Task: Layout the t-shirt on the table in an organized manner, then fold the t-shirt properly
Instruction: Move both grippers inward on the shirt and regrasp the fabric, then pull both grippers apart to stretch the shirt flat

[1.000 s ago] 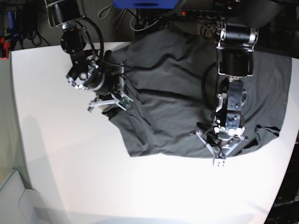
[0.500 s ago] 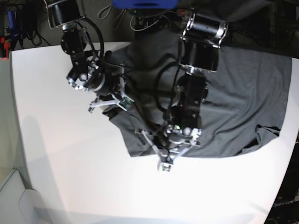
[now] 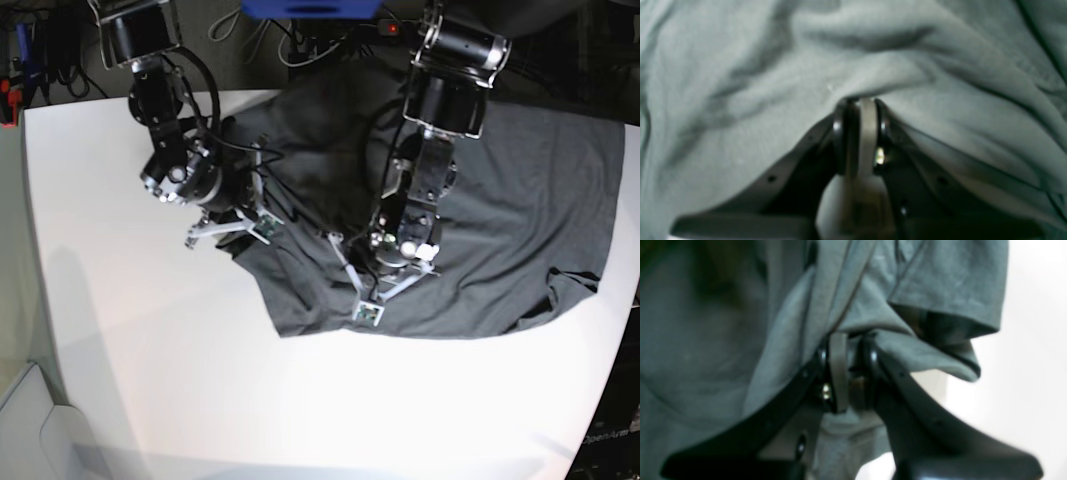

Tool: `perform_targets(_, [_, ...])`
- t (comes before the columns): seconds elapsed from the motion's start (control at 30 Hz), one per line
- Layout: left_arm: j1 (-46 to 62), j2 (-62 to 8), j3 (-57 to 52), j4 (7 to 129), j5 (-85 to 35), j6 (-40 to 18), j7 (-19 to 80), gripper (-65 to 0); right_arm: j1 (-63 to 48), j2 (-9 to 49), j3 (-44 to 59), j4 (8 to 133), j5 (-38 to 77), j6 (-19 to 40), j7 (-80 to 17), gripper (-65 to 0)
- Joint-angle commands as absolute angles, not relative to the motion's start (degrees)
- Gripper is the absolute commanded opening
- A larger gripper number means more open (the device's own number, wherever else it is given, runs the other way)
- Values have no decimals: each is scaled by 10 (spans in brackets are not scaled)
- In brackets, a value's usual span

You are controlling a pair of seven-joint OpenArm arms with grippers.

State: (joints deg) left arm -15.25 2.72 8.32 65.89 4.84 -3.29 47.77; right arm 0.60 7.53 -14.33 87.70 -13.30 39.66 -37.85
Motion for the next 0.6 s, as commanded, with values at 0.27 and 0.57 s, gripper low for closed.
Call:
perform_targets(0.27, [-138,-22,84,641,62,-31,499,-586,61,77,-95,945,-134,400,-379,-581])
perform_targets(0.57, [-124,-45,83,641,65,-31,497,-586,139,56,-134,866,-130,400,-378,-581])
